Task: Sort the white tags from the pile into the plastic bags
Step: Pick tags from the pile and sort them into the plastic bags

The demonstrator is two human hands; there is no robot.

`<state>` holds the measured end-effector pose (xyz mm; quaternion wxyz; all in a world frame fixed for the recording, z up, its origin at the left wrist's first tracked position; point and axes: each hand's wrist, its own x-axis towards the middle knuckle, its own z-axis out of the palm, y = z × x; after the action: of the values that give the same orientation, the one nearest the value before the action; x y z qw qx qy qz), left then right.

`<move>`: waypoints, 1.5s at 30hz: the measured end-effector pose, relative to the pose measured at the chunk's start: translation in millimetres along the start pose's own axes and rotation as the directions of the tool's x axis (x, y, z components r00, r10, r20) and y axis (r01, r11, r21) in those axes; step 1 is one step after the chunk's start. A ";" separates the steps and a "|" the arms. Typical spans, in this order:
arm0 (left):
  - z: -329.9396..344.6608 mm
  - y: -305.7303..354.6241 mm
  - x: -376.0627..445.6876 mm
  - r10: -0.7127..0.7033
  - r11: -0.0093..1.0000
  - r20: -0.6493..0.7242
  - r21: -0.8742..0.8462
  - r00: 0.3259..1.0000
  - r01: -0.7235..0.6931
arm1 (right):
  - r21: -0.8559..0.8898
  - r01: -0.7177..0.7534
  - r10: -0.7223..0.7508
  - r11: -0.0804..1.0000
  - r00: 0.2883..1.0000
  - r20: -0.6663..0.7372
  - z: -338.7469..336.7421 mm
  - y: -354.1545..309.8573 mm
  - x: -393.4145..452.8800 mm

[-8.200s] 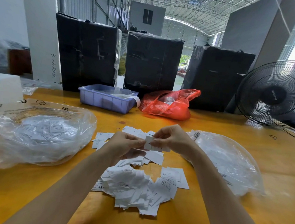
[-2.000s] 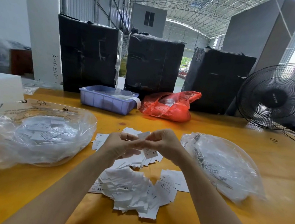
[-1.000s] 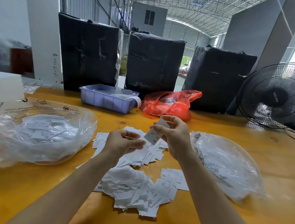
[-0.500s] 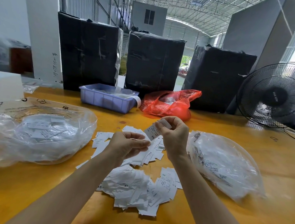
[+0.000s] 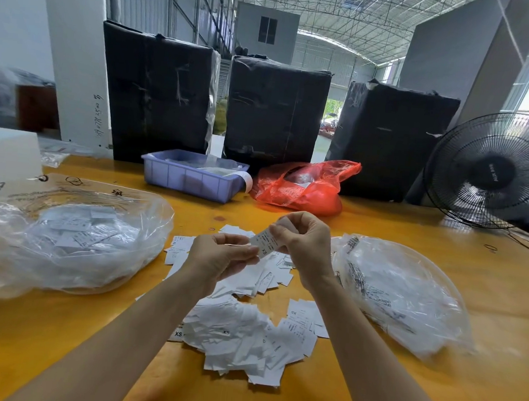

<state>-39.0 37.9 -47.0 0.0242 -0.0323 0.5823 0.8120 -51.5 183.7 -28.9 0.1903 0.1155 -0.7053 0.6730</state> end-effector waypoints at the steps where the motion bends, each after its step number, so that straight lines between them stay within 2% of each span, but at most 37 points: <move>1: -0.3 0.3 0.2 0.002 1.000 -0.003 -0.003 1.000 -0.002 | 0.004 -0.026 0.026 1.000 0.999 0.040 -1.9 -1.4 -0.1; 4: -0.9 -0.1 0.3 0.010 1.000 -0.009 0.005 1.000 -0.010 | -0.057 -0.069 0.076 0.996 0.989 0.127 -6.8 -5.0 0.8; 10: 0.6 -3.1 0.8 0.007 0.999 0.009 0.037 1.000 -0.007 | -0.228 -0.057 0.115 0.972 0.961 0.252 -10.1 -4.1 1.0; 14: 1.4 -6.1 2.1 0.015 0.998 0.003 0.065 1.000 -0.015 | -0.460 -0.090 0.305 0.883 0.856 0.417 -6.2 -3.8 -0.5; 16: 0.7 -6.7 3.6 0.016 0.997 -0.034 0.075 0.999 -0.014 | -0.437 -0.157 0.376 0.886 0.794 0.478 -7.9 -3.2 -1.1; 17: 0.1 -6.9 4.3 0.013 0.997 -0.054 0.076 0.998 -0.009 | -0.409 -0.179 0.380 0.895 0.786 0.488 -8.2 -2.9 -1.3; 19: -0.9 -7.3 5.3 0.008 0.998 -0.090 0.066 0.996 -0.002 | -0.343 -0.172 0.314 0.923 0.853 0.418 -6.6 -2.0 -0.8; 21: -1.3 -6.9 5.9 0.004 0.998 -0.118 0.056 0.993 0.002 | -0.263 -0.134 0.206 0.955 0.941 0.267 -3.2 -0.5 0.7; 23: -1.1 -6.1 6.1 -0.006 0.999 -0.137 0.042 0.991 0.012 | -0.226 -0.101 0.147 0.969 0.969 0.198 -0.9 1.5 0.5; 27: -0.7 -5.2 3.5 -0.024 1.000 -0.141 0.004 0.990 0.025 | -0.325 0.003 0.093 0.946 0.956 0.278 6.1 5.8 -4.5; 30: -1.6 -4.9 3.1 -0.017 1.000 -0.181 -0.015 0.983 0.015 | -0.325 0.004 0.106 0.946 0.941 0.320 7.8 4.9 -5.2; 34: -1.6 -3.0 2.2 -0.039 0.999 -0.186 -0.033 0.982 0.033 | -0.211 -0.151 0.218 0.966 0.915 0.340 4.9 5.2 -4.8; 39: -4.0 2.8 1.6 -0.119 0.987 -0.082 0.097 0.990 0.127 | -0.076 -0.327 0.336 0.942 0.920 0.201 1.4 6.7 -2.0; 45: -14.6 9.3 0.3 -0.227 0.943 0.068 0.264 0.971 0.202 | -0.028 -0.396 0.397 0.918 0.909 0.128 -4.3 7.7 0.6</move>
<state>-39.7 21.1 -42.9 0.1451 -0.0524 0.6728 0.7236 -54.7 188.5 -35.6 0.0030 0.0139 -0.7254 0.6882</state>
